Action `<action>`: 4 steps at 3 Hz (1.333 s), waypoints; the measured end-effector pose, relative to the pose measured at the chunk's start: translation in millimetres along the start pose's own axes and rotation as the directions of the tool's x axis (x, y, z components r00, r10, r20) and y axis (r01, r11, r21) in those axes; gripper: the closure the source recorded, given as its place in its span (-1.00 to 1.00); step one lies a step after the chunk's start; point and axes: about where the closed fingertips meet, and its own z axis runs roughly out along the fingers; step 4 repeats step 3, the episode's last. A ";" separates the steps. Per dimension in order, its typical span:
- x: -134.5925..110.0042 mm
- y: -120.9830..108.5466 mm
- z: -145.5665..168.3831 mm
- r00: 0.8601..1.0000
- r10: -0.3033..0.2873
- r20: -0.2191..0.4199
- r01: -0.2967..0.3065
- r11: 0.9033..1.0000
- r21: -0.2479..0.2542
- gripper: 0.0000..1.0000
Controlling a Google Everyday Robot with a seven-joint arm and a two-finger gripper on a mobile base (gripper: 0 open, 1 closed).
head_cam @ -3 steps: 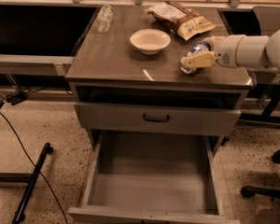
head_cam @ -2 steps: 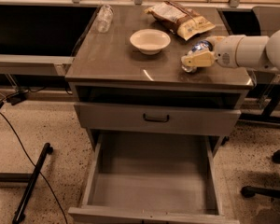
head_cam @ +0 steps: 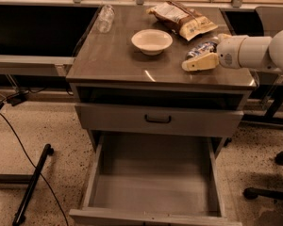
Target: Pick pepsi can from middle drawer and place on counter
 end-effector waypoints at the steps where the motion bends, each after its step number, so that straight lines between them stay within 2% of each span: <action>1: 1.8 -2.5 -11.0 0.999 -0.030 -0.029 0.031 0.999 0.034 -1.00; 2: 5.2 -12.6 -46.4 0.995 -0.049 -0.083 0.058 0.993 0.105 -1.00; 4: 3.8 -12.4 -48.0 0.995 -0.051 -0.084 0.060 0.992 0.108 -1.00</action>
Offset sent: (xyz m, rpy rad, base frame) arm -0.0549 -0.0841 0.0342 -0.2014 -0.0107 -0.1844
